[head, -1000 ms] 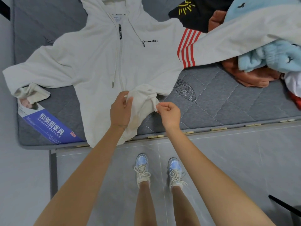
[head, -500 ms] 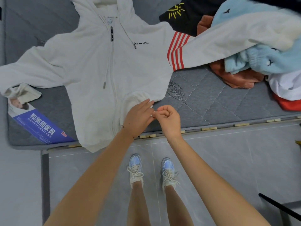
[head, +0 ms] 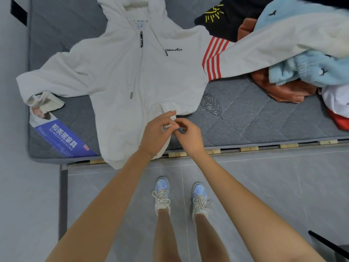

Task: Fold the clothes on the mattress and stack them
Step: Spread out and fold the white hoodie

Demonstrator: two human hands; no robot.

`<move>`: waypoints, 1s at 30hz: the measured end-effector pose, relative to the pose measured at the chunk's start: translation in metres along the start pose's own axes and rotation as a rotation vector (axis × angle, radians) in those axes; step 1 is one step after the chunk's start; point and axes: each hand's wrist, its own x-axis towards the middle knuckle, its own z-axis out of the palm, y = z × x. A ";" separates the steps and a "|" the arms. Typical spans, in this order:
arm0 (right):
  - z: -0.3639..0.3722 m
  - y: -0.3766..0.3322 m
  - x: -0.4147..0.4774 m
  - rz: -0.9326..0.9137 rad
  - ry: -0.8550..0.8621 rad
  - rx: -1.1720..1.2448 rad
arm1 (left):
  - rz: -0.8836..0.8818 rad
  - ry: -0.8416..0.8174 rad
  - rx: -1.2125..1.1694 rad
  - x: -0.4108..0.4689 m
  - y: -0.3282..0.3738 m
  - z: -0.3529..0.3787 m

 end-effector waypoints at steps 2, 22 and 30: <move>0.000 -0.005 0.001 -0.028 0.024 0.002 | -0.025 -0.009 -0.053 -0.002 0.004 -0.006; -0.079 0.011 -0.059 0.309 0.226 0.148 | -0.012 -0.227 0.593 -0.036 -0.013 0.057; -0.091 0.023 -0.066 0.458 0.025 0.462 | 0.082 -0.299 0.297 -0.044 -0.005 0.088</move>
